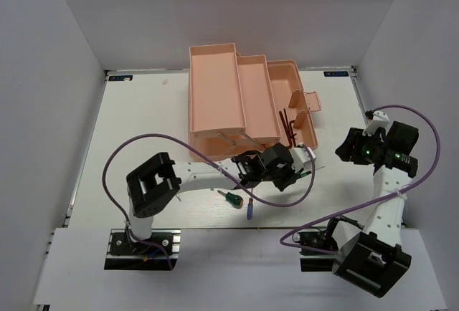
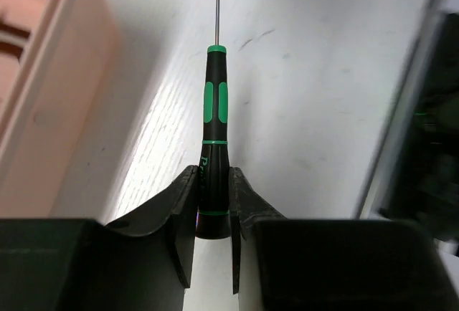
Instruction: Sort the tools into containers
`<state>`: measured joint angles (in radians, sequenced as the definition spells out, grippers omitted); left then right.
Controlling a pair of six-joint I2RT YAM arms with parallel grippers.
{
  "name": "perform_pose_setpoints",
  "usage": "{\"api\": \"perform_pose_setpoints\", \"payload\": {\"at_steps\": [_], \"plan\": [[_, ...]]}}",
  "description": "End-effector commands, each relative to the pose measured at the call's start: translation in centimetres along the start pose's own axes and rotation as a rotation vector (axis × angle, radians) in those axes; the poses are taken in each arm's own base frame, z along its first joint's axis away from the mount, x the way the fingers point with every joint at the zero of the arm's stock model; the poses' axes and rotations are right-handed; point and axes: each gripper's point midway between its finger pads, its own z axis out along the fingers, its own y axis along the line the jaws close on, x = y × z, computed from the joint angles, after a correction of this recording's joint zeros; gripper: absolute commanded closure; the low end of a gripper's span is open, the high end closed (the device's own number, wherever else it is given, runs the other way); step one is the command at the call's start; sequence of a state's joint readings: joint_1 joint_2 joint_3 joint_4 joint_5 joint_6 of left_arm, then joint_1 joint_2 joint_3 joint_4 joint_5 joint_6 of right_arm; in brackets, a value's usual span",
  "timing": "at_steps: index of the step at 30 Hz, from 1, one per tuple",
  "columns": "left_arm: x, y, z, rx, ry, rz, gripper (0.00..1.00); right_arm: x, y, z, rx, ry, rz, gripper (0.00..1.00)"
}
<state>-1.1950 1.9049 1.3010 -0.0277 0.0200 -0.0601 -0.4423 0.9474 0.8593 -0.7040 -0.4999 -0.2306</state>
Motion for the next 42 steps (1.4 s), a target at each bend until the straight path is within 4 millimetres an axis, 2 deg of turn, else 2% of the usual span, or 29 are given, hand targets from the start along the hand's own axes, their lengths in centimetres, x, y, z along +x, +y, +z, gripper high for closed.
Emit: {"api": "perform_pose_setpoints", "payload": {"at_steps": [1,2,3,5,6,7,8,10,12,16,17,18,19,20,22,24,25,26,29,30,32,33,34,35,36,37,38,40,42], "plan": [[-5.0,-2.8,-4.0,0.142,-0.091,0.031,1.0,-1.9,-0.1,-1.0,0.017,-0.058,-0.016,0.46],[-5.5,-2.6,-4.6,0.134,-0.1,0.031,1.0,-2.0,0.1,-1.1,0.003,-0.064,-0.018,0.46],[-6.8,-2.0,-6.0,0.122,-0.136,0.027,1.0,-2.0,0.3,-1.2,-0.004,-0.069,-0.023,0.51],[-7.9,-1.1,-7.4,0.07,-0.172,0.016,1.0,-2.1,1.5,-1.4,-0.07,-0.082,-0.055,0.63],[-8.6,-0.3,-8.0,0.036,-0.193,0.01,1.0,-2.0,1.7,-1.5,-0.084,-0.087,-0.06,0.88],[-9.3,0.0,-8.6,0.016,-0.211,0.0,1.0,-1.9,2.1,-1.6,-0.105,-0.087,-0.068,1.0],[-10.7,1.4,-9.6,-0.047,-0.26,-0.01,1.0,-1.7,3.2,-1.6,-0.168,-0.087,-0.07,1.0],[-11.9,2.7,-10.2,-0.126,-0.304,-0.059,1.0,-1.9,4.2,-2.0,-0.218,-0.107,-0.095,1.0],[-13.4,6.5,-11.6,-0.288,-0.358,-0.128,1.0,-1.6,5.3,-2.3,-0.275,-0.109,-0.112,1.0],[-14.5,12.1,-11.7,-0.516,-0.397,-0.24,1.0,-1.5,7.0,-2.9,-0.366,-0.136,-0.143,1.0],[-14.1,13.7,-11.9,-0.591,-0.388,-0.274,1.0,-1.4,7.2,-2.9,-0.378,-0.133,-0.139,1.0],[-15.6,15.2,-12.5,-0.631,-0.423,-0.292,1.0,-1.3,7.3,-3.0,-0.385,-0.132,-0.147,1.0],[-15.5,16.5,-12.7,-0.69,-0.413,-0.301,1.0,-1.1,7.3,-2.9,-0.39,-0.127,-0.142,1.0],[-16.2,17.5,-11.8,-0.719,-0.411,-0.316,1.0,-1.0,7.4,-2.9,-0.397,-0.121,-0.143,1.0],[-15.1,19.9,-11.3,-0.792,-0.341,-0.337,1.0,-0.6,7.3,-2.7,-0.402,-0.109,-0.137,1.0],[-14.6,21.3,-10.1,-0.825,-0.298,-0.337,1.0,-0.3,7.4,-2.7,-0.403,-0.106,-0.143,1.0],[-14.4,21.8,-9.9,-0.835,-0.284,-0.338,1.0,-0.1,7.3,-2.6,-0.405,-0.099,-0.139,1.0],[-14.7,22.5,-10.0,-0.844,-0.286,-0.343,1.0,0.2,7.2,-2.3,-0.407,-0.09,-0.135,0.93],[-13.0,23.1,-9.0,-0.859,-0.222,-0.342,0.97,0.8,8.1,-2.9,-0.458,-0.076,-0.162,0.79],[-12.8,23.5,-9.2,-0.867,-0.217,-0.355,0.94,0.7,8.3,-2.9,-0.493,-0.087,-0.211,0.69],[-12.5,23.5,-9.2,-0.868,-0.206,-0.353,0.87,1.5,9.5,-3.7,-0.557,-0.044,-0.183,0.57],[-12.4,23.9,-9.4,-0.876,-0.206,-0.357,0.83,1.1,10.4,-4.0,-0.629,-0.08,-0.213,0.51],[-12.4,23.8,-9.2,-0.865,-0.205,-0.357,0.77,2.4,11.5,-4.8,-0.692,-0.034,-0.192,0.48],[-12.4,23.8,-9.2,-0.865,-0.205,-0.357,0.61,2.1,12.0,-5.3,-0.716,-0.041,-0.211,0.48],[-12.4,23.8,-9.2,-0.865,-0.205,-0.357,0.54,1.5,12.8,-5.8,-0.766,-0.082,-0.265,0.48],[-13.0,23.7,-9.3,-0.855,-0.217,-0.359,0.49,1.7,13.6,-6.4,-0.81,-0.048,-0.231,0.48],[-13.6,23.6,-9.4,-0.843,-0.231,-0.362,0.41,2.1,14.1,-6.8,-0.843,-0.06,-0.291,0.47],[-14.6,23.4,-9.6,-0.828,-0.254,-0.365,0.36,2.5,15.5,-7.4,-0.907,-0.033,-0.298,0.47],[-16.2,22.0,-9.9,-0.795,-0.267,-0.339,0.33,3.4,16.1,-6.8,-0.938,0.012,-0.331,0.47]]}}
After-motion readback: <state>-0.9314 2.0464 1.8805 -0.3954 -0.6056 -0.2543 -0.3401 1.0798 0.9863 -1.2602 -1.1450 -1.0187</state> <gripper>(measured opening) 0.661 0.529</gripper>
